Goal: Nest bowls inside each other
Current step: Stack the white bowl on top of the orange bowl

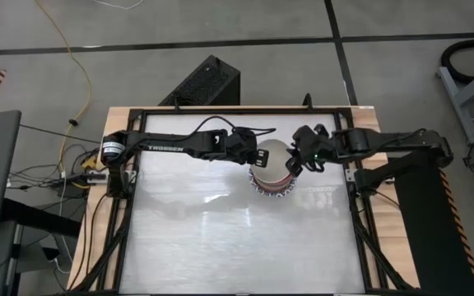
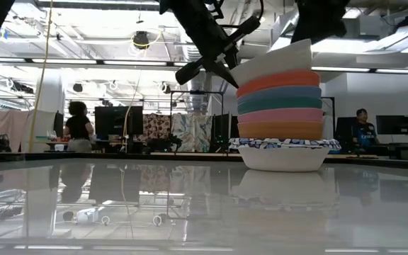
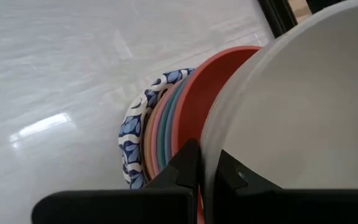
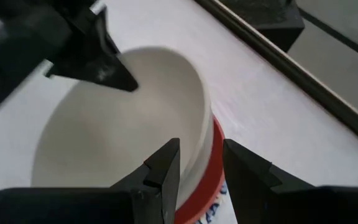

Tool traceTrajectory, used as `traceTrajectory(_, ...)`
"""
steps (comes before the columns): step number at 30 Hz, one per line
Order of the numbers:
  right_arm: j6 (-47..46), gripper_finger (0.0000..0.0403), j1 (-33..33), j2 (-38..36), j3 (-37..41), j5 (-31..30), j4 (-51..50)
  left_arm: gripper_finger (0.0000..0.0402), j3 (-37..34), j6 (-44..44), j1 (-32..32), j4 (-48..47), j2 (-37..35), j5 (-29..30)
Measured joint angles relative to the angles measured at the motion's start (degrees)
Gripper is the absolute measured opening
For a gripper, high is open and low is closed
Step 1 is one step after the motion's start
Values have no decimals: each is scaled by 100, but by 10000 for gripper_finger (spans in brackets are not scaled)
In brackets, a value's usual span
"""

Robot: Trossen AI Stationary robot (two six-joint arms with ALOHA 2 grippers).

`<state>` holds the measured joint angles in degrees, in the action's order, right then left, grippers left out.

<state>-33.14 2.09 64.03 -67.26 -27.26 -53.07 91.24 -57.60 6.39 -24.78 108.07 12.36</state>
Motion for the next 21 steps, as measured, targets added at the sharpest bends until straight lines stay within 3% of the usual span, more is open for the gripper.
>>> traceTrajectory(9, -287, 140, 21, -2, 207, -108, -87, 21, -7, 751, -4, 263, 0, -35)
traceTrajectory(21, -464, 140, -79, 0, 207, -114, -523, 157, -7, 1049, -22, 248, -7, -73)
